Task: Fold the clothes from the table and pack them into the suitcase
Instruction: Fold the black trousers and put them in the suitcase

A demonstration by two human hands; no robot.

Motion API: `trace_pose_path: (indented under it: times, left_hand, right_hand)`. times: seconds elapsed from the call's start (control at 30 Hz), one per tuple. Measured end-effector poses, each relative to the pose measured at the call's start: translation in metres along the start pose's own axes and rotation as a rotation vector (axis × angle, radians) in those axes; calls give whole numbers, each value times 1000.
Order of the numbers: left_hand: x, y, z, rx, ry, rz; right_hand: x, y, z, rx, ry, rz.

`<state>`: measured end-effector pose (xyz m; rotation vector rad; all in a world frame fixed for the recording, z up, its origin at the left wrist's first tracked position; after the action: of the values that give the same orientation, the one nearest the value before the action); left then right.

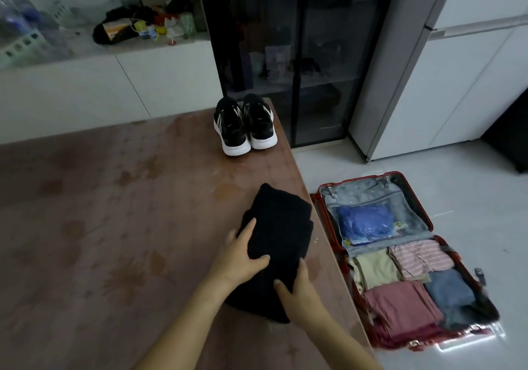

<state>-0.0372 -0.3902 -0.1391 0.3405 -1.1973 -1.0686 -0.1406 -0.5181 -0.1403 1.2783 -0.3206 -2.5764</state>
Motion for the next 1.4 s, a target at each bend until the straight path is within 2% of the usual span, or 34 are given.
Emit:
trace_pose_path:
  times: [0.13,0.23,0.3,0.37,0.43,0.5,0.57,0.67,0.83,0.93,1.07,1.23,1.4]
  left_hand:
    - [-17,26,-11,-207,-120,-145]
    - [-21,33,-8,-155,-166,-228]
    - [-21,34,7,15,-188,-257]
    - [-22,36,31,262,-142,-252]
    - [-32,35,55,412,6,-128]
    - [-47,23,71,436,211,91]
    - [-62,4,83,391,398,364]
    - [-74,-20,90,354,509,753]
    - [-86,-22,75,321,538,985]
    - [-90,-20,66,273,498,1003]
    - [-77,-25,63,282,420,854]
    - [-23,-49,58,200,321,823]
    - [56,-89,50,164,277,825]
  right_hand:
    - [0,-56,18,-135,-78,-81]
    - [-3,-54,12,-127,-86,100]
    - [-11,-29,3,38,8,296]
    - [-27,5,-1,275,149,380]
    - [-46,35,-4,469,272,353]
    - [-61,58,-15,546,291,355]
    - [-67,65,-39,477,189,370]
    - [-56,60,-71,321,60,206]
    - [-35,50,-74,209,10,240]
    - [-22,49,-58,194,-4,132]
    - [4,58,-38,267,30,31]
    - [42,103,-22,333,65,-105]
    - [108,169,-19,303,28,-415]
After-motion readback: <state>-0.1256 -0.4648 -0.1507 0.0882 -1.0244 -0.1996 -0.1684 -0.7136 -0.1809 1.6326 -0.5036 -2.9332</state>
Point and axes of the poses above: each hand's wrist, its own z-axis away from the middle knuckle, its own y-axis out of the back of the hand, x = y × z, the point moved 6 cm from there along -z, towards the middle knuckle, and after that the axes turned 2 degrees about -x, right-handed, at the moved point
